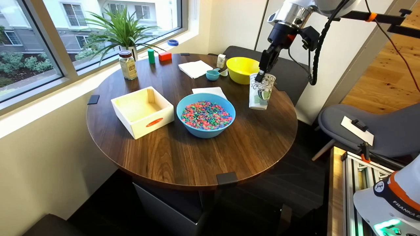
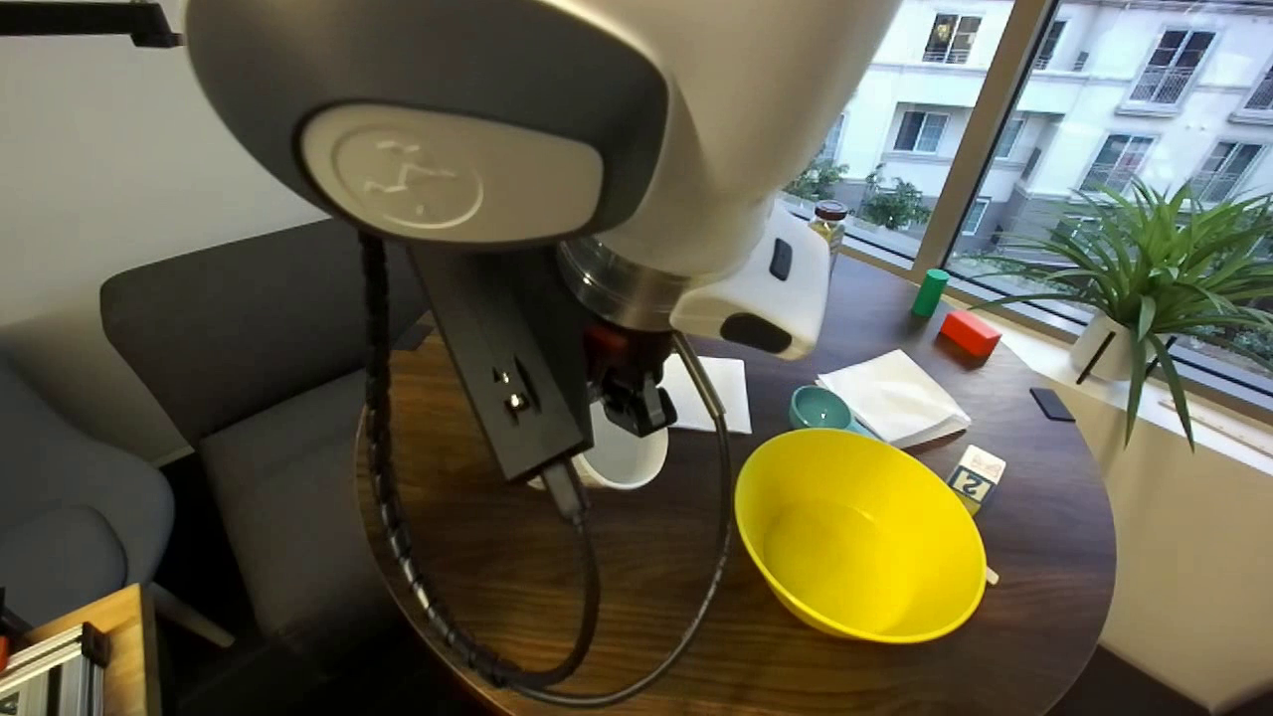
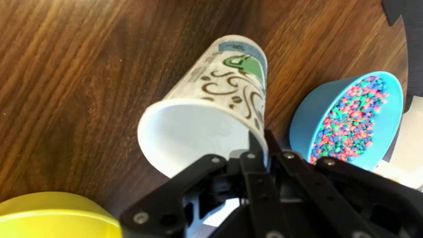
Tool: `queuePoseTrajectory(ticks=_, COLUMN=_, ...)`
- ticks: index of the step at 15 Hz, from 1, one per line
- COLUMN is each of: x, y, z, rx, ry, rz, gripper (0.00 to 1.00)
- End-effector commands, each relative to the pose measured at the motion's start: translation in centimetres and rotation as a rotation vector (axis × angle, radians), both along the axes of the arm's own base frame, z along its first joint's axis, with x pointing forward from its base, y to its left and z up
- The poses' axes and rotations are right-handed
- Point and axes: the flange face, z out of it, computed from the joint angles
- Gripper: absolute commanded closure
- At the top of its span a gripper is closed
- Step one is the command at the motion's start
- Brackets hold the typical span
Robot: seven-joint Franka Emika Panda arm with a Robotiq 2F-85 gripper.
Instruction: Flip the cup on the table
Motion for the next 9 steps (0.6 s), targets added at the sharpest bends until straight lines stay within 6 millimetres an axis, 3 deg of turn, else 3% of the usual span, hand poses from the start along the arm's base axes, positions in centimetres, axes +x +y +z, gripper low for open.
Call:
queuePoseTrajectory(ticks=1, x=-0.3, y=2.3, z=1.6, rx=-0.086, ry=0.042, rz=0.013, gripper=0.99)
queuePoseTrajectory(ticks=9, x=-0.9, y=11.8, z=2.5, rx=-0.481, ry=0.089, rz=-0.003, gripper=0.99)
